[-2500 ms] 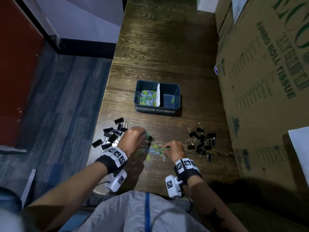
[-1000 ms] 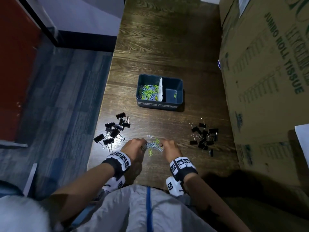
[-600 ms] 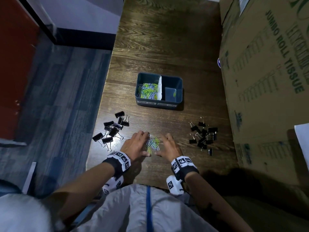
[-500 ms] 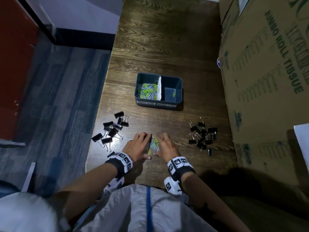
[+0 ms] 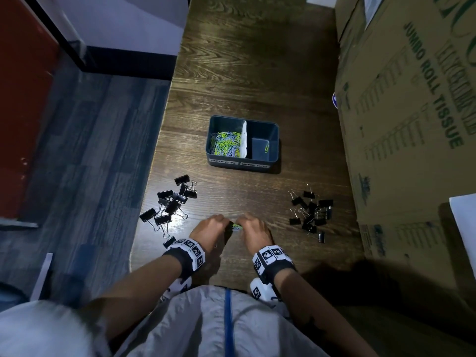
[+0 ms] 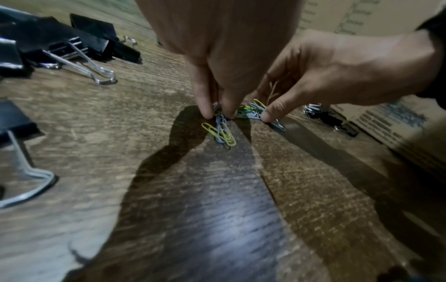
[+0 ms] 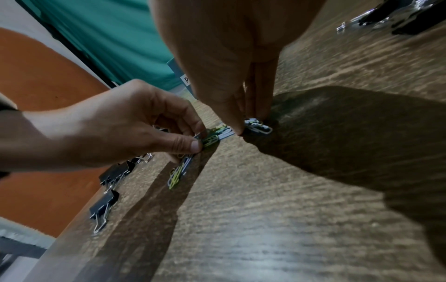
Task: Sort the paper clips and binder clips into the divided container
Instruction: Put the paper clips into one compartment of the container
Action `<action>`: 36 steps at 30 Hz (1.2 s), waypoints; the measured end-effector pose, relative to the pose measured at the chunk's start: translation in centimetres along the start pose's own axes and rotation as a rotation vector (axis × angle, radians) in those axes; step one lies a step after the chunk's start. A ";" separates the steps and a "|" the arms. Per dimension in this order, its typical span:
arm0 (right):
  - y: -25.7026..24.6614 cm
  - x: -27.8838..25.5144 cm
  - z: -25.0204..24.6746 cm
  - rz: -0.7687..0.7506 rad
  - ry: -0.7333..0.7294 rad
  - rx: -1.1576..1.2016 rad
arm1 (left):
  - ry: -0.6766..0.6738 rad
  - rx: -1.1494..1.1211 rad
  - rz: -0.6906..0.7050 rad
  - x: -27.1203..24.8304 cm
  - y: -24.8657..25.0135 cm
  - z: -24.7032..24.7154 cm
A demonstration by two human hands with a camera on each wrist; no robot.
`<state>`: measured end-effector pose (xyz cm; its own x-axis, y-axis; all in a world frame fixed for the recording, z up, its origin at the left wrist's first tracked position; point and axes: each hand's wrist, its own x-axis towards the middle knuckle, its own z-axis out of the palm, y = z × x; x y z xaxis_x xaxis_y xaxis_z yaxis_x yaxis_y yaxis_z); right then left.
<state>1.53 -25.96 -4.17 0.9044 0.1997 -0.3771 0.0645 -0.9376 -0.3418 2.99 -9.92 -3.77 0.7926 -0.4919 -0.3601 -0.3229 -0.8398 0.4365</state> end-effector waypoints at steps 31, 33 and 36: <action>-3.4 7.2 -14.8 0.146 0.210 0.337 | 0.396 -0.133 -0.171 3.7 -3.2 -8.8; -4.7 8.9 -17.4 0.133 0.290 0.379 | 0.209 -0.067 -0.186 2.2 -3.1 -6.7; -6.1 11.0 -19.7 0.108 0.334 0.466 | 0.068 -0.103 -0.152 0.6 -3.0 -4.4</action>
<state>19.35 -23.66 10.70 0.9844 -0.0615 -0.1649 -0.1595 -0.7085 -0.6875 6.75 -6.67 -1.67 0.8623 -0.3420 -0.3735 -0.1453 -0.8736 0.4645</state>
